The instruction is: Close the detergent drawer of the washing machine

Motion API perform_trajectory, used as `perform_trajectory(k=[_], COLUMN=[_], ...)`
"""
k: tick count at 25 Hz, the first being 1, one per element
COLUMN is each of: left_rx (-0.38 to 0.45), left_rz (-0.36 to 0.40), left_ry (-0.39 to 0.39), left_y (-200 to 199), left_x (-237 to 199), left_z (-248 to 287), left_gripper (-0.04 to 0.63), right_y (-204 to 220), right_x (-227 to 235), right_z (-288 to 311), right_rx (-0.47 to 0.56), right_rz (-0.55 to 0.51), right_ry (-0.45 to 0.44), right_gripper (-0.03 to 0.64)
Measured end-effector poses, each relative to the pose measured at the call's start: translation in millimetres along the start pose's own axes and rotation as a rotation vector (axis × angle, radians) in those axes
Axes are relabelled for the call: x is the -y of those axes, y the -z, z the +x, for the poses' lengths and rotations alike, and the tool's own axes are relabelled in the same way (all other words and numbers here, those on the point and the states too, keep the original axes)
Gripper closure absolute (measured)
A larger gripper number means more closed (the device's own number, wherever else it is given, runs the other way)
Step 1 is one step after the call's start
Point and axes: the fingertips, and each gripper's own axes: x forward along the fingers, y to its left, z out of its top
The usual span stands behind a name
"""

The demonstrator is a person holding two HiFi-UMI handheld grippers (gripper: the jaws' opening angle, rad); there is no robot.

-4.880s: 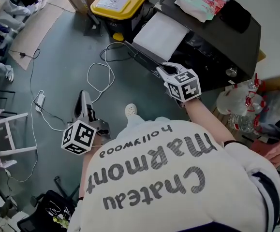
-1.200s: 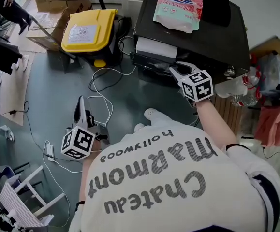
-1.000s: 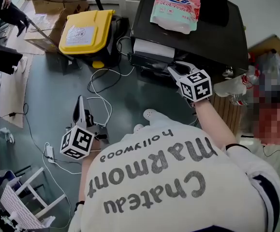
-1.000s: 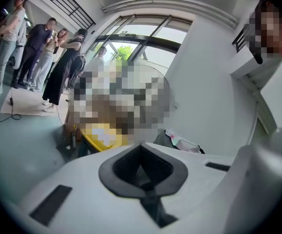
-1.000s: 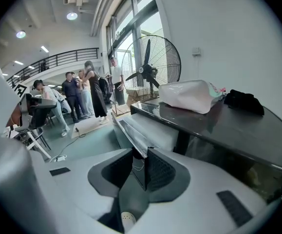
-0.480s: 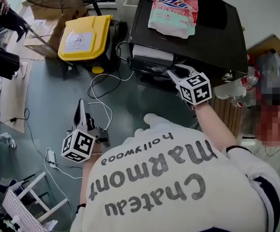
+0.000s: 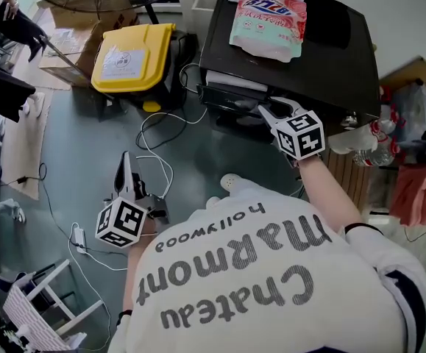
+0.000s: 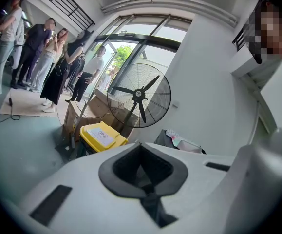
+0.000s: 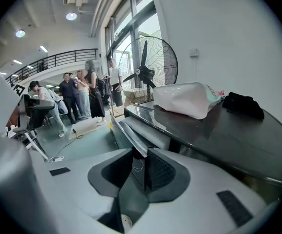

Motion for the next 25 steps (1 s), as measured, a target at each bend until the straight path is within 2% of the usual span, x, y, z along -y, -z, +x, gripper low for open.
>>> perform_trajectory(k=[21,25], left_rx=[0.012,0.010], left_rz=[-0.002,-0.003], left_ry=[-0.015,-0.014], left_y=[-4.0,-2.3], left_x=[1.7,1.2], left_z=[7.2,11.4], left_gripper=[0.588,0.588], right_y=[-14.8,-13.1], right_x=[17.3,19.4], right_z=[9.5,11.4], right_rx=[0.013,0.011], right_rz=[0.001,-0.008], right_ry=[0.019,0.050], right_gripper=[0.508,0.503])
